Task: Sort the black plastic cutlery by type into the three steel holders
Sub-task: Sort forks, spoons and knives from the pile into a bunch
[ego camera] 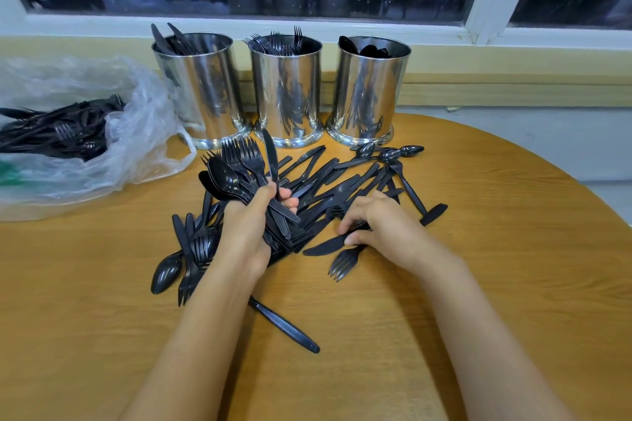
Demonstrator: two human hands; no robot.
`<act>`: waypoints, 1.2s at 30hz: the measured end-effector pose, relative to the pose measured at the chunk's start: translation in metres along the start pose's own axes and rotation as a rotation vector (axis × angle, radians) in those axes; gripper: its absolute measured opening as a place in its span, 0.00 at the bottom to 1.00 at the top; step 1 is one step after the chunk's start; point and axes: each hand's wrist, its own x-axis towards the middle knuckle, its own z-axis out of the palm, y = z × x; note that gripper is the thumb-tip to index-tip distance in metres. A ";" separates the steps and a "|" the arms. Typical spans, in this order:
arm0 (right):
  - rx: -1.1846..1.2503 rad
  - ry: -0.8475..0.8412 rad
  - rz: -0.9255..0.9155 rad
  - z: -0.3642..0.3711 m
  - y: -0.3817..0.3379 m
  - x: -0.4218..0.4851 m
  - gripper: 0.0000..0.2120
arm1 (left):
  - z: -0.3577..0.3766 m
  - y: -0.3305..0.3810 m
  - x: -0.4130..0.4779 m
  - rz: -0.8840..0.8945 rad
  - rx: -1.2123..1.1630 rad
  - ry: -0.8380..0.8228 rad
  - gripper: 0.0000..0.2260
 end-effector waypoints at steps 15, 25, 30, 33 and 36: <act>0.788 0.801 -0.188 -0.009 -0.009 -0.013 0.06 | 0.005 -0.003 -0.003 -0.014 0.034 -0.092 0.09; 0.887 0.556 -0.089 0.000 -0.011 -0.007 0.04 | 0.013 -0.012 -0.022 -0.007 0.429 -0.478 0.12; 0.840 0.527 -0.084 -0.002 -0.004 -0.005 0.02 | 0.012 -0.009 -0.021 0.027 0.513 -0.476 0.14; 0.741 0.630 -0.010 -0.007 0.012 -0.003 0.04 | 0.011 -0.010 -0.018 0.048 0.486 -0.399 0.15; 0.396 0.761 0.189 -0.009 0.040 0.000 0.06 | 0.008 -0.010 -0.011 0.059 0.417 -0.279 0.15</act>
